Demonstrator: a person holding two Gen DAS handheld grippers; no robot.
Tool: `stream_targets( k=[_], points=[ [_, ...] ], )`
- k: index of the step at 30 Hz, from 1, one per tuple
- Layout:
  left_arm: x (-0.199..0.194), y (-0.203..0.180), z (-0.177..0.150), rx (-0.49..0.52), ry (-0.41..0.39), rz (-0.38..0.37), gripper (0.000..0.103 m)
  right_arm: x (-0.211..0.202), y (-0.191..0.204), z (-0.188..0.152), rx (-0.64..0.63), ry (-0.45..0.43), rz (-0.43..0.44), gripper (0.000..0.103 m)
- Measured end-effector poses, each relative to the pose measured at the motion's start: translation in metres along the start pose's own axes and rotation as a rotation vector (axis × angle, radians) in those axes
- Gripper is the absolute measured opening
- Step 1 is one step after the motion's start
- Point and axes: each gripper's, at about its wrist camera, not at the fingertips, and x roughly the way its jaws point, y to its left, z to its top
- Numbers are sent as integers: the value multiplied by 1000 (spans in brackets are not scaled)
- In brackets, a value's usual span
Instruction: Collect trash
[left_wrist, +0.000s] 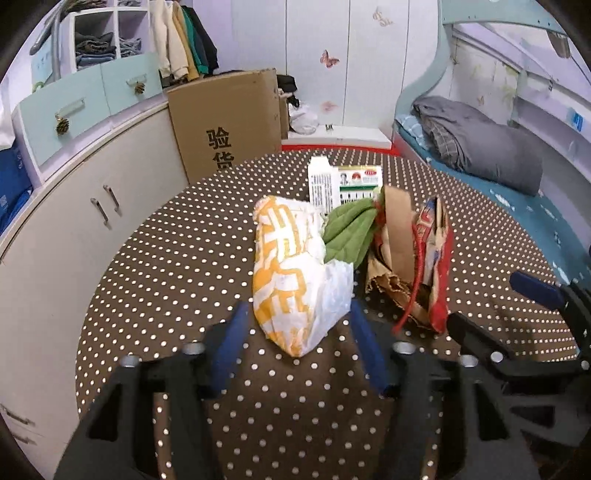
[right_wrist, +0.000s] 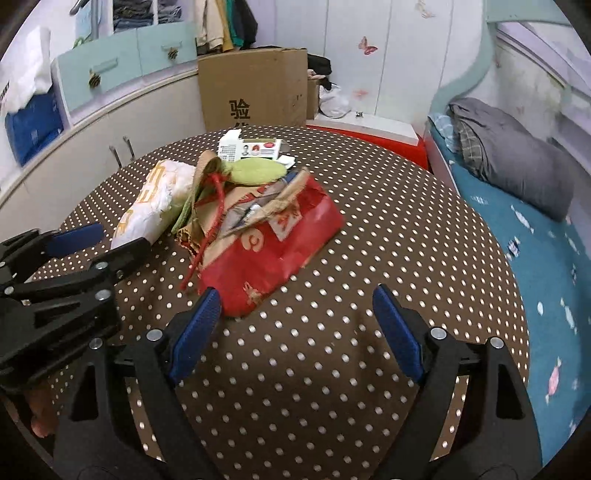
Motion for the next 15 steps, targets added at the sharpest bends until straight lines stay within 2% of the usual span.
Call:
stream_targets(
  k=[1, 2, 3, 9, 15],
  points=[
    [3, 2, 0, -5, 8, -2, 34, 2, 3, 2, -9, 5, 1, 83],
    [5, 4, 0, -12, 11, -5, 23, 4, 6, 4, -16, 11, 4, 83],
    [6, 7, -1, -16, 10, -3, 16, 7, 9, 6, -27, 19, 10, 83],
    [-11, 26, -9, -51, -43, 32, 10, 10, 25, 9, -68, 38, 30, 83],
    [-28, 40, -17, -97, -79, 25, 9, 34, 35, 17, -120, 84, -77, 83]
  ],
)
